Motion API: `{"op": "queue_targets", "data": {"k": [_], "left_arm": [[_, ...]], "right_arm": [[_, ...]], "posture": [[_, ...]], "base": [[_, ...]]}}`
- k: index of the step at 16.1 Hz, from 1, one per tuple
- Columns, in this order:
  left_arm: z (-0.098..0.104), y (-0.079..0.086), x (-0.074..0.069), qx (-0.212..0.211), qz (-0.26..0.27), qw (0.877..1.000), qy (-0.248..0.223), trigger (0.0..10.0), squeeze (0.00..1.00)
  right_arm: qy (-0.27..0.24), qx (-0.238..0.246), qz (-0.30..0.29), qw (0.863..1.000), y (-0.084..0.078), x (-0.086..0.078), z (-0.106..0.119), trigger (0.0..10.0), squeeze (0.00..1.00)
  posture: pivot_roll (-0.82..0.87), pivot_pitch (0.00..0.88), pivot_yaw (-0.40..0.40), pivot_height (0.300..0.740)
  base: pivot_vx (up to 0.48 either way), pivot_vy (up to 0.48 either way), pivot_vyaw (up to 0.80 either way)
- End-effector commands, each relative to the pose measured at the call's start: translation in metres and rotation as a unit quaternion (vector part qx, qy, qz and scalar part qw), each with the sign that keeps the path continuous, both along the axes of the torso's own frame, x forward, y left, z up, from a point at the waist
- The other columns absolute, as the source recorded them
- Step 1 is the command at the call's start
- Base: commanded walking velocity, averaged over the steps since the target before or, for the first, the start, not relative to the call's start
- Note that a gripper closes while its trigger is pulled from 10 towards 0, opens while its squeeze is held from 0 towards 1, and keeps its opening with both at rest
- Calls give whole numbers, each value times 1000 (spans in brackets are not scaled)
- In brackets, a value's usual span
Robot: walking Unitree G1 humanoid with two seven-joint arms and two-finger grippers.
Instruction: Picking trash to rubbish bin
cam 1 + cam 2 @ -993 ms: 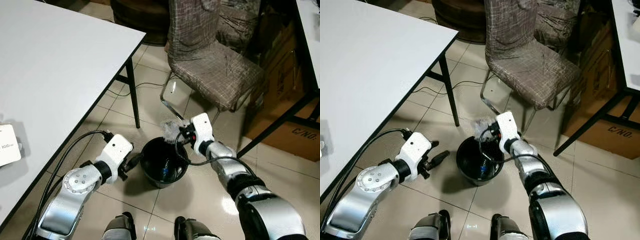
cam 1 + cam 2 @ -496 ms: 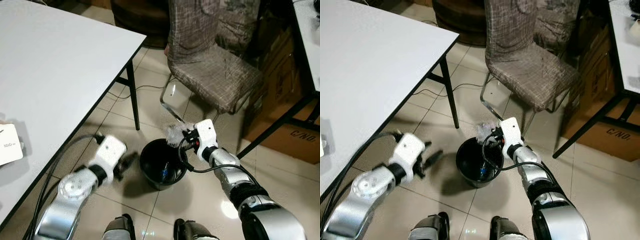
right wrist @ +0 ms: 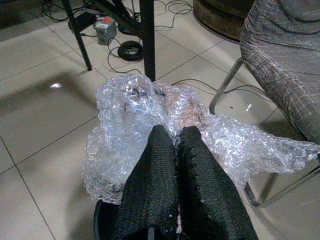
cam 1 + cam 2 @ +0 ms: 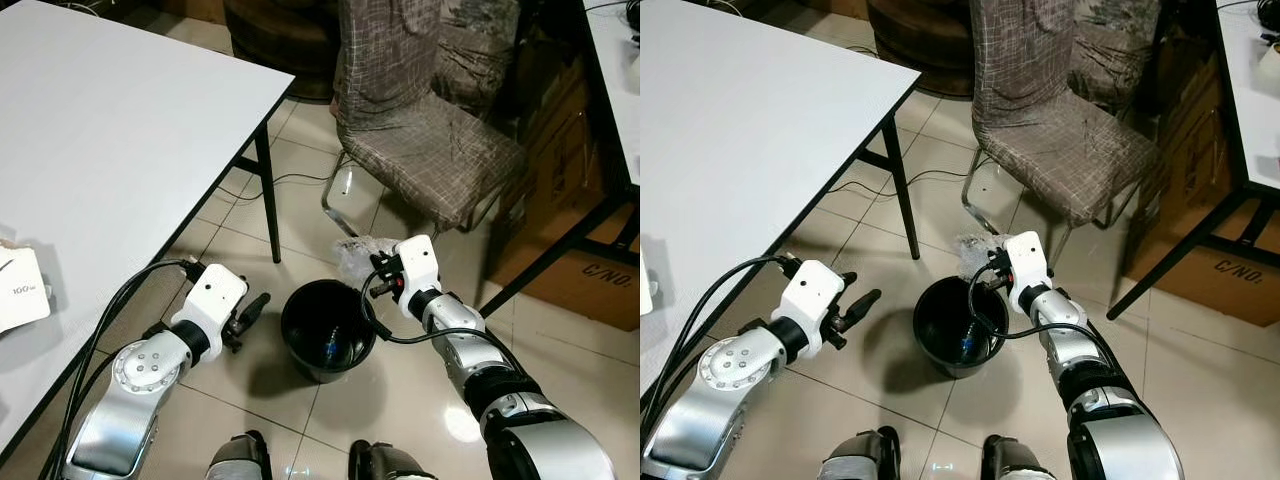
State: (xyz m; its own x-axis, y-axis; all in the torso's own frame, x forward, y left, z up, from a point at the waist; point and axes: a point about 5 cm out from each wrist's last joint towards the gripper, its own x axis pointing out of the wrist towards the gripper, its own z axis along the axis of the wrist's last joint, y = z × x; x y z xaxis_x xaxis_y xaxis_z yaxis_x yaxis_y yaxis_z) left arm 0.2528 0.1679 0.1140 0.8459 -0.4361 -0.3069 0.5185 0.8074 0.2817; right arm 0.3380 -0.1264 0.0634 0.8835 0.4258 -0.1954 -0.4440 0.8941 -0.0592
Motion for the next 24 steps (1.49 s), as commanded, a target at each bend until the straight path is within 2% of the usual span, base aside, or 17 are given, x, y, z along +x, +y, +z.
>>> {"op": "queue_targets", "data": {"k": [1,4,5,6,7,9,10,11,13,15,19,21,24], "left_arm": [[-2,-3,-4,2,-8,1000,6,10000,0],[-2,-3,-4,2,-8,1000,6,10000,0],[0,-5,-4,-15,6,1000,-17,10000,0],[10,-7,-4,-56,30,996,-55,10000,0],[15,-6,-3,-81,57,993,-60,10000,0],[2,-1,-6,-62,79,994,-32,10000,0],[-3,2,-8,-54,88,994,-31,10000,0],[-1,0,-6,-65,91,993,-40,10000,0],[4,-5,-1,-74,82,993,-46,10000,0],[0,-9,-1,-48,57,996,-43,10000,0],[6,-8,4,-41,48,996,-56,10000,0],[10,-6,8,-40,41,997,-57,10000,0],[13,-4,7,-24,13,998,-50,10000,0]], "right_arm": [[1,-3,-6,1000,-3,-4,-4,10000,0],[1,-3,-6,1000,-3,-4,-4,10000,0],[-15,0,-16,1000,-5,-7,-4,10000,0],[-49,8,-46,998,-12,-9,3,10000,0],[-71,15,-70,995,-19,-12,10,10000,0],[-93,5,-70,993,-20,-19,15,10000,0],[-104,8,-71,992,-22,-25,19,10000,0],[-108,9,-73,991,-24,-29,21,10000,0],[-105,5,-77,992,-26,-28,23,10000,0],[-98,-2,-79,992,-30,-26,24,10000,0],[-62,-18,-68,996,-28,-29,19,10000,0],[-37,-49,-69,996,-31,-23,12,10000,0],[-14,-54,-69,996,-28,-15,7,10000,0]], "posture": [[49,229,-21,740],[49,229,-21,740],[44,185,-42,740],[43,143,-51,740],[43,124,-58,740],[34,96,-56,740],[26,90,-54,740],[12,88,-45,740],[8,89,-38,740],[4,80,-31,740],[-2,122,-38,740],[-2,182,-32,740],[7,328,-29,740]], "base": [[0,0,0],[0,0,0],[0,0,0],[0,0,0],[0,0,0],[0,0,0],[0,0,0],[0,0,0],[0,0,0],[0,0,0],[0,0,0],[0,0,0],[0,0,0]]}}
